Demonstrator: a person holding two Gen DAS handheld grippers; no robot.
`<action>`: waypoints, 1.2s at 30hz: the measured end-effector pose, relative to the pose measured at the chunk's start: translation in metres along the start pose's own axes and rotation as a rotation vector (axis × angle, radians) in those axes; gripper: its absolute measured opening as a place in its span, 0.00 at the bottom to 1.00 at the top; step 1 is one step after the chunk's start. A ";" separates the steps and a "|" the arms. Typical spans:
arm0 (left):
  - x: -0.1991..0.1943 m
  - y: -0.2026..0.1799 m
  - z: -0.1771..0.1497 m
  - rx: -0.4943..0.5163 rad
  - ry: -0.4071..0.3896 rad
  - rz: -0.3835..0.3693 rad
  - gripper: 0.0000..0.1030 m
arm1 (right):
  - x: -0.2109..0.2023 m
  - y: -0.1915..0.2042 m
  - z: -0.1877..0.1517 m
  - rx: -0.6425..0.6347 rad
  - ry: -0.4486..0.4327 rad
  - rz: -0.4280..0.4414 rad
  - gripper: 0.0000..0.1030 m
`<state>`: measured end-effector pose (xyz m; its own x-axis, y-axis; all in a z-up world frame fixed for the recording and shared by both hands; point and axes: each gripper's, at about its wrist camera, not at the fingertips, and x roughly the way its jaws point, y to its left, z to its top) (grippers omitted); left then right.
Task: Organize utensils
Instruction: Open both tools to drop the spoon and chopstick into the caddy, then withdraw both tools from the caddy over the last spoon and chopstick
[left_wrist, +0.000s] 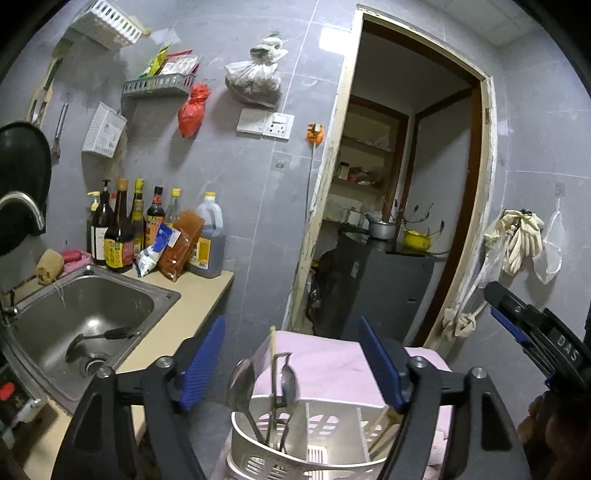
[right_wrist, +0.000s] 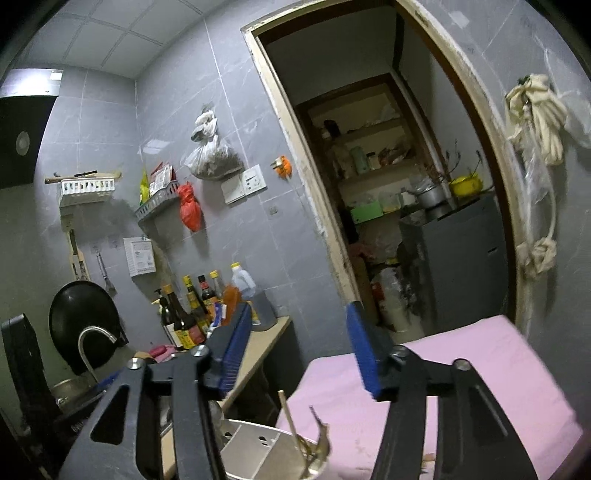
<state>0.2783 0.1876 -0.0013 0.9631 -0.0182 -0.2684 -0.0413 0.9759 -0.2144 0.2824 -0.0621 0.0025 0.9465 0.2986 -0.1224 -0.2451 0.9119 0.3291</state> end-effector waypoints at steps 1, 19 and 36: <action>-0.003 -0.002 0.003 0.004 0.003 -0.004 0.77 | -0.007 -0.001 0.005 -0.009 0.002 -0.012 0.54; -0.046 -0.080 0.009 0.096 0.041 -0.171 0.99 | -0.118 -0.038 0.050 -0.115 -0.014 -0.245 0.94; -0.033 -0.146 -0.054 0.152 0.205 -0.310 0.99 | -0.149 -0.122 0.031 -0.092 0.129 -0.413 0.99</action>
<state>0.2382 0.0337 -0.0119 0.8500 -0.3449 -0.3982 0.2975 0.9381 -0.1776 0.1781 -0.2267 0.0098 0.9366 -0.0686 -0.3436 0.1248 0.9817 0.1442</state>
